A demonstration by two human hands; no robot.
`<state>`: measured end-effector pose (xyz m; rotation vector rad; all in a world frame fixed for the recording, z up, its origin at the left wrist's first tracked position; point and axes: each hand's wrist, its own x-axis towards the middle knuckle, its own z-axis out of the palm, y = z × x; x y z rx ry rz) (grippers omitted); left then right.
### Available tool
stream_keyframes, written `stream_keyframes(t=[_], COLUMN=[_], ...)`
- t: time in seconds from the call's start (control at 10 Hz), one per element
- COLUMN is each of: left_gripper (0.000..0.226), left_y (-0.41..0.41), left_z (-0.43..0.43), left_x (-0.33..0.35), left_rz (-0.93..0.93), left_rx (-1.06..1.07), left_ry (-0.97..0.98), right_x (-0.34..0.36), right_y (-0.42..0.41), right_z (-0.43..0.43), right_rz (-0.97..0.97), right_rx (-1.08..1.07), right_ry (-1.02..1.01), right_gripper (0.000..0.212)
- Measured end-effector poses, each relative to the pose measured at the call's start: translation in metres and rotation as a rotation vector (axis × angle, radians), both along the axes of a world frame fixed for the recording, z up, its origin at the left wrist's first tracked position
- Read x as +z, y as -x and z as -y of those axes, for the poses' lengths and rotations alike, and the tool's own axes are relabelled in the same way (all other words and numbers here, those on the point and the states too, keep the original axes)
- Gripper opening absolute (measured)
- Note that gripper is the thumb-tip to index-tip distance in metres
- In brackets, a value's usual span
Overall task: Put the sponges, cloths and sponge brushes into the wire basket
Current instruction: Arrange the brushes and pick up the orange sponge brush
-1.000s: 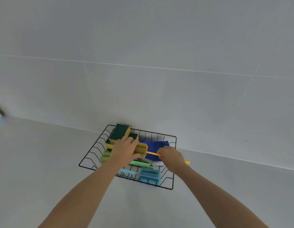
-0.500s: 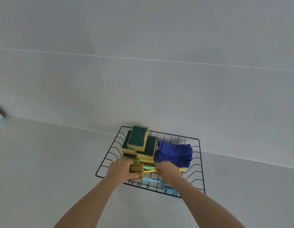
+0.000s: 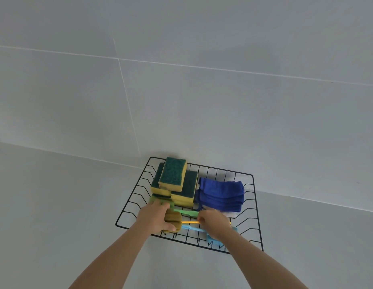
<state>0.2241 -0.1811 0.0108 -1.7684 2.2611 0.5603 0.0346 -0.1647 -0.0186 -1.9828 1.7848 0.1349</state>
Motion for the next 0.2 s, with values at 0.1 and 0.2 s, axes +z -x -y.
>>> stream_keyframes(t=[0.1, 0.2], left_gripper=[0.068, 0.067], left_y=[-0.001, -0.005], left_z=[-0.001, 0.001], left_x=[-0.001, 0.001], left_rz=[-0.006, -0.071], left_rx=[0.006, 0.025], left_ry=[-0.004, -0.047], right_x=[0.000, 0.011], right_y=[0.001, 0.004], right_z=[0.002, 0.000], right_rz=[0.010, 0.052], right_rx=[-0.027, -0.031], right_ry=[-0.022, -0.028], right_gripper=[0.026, 0.031])
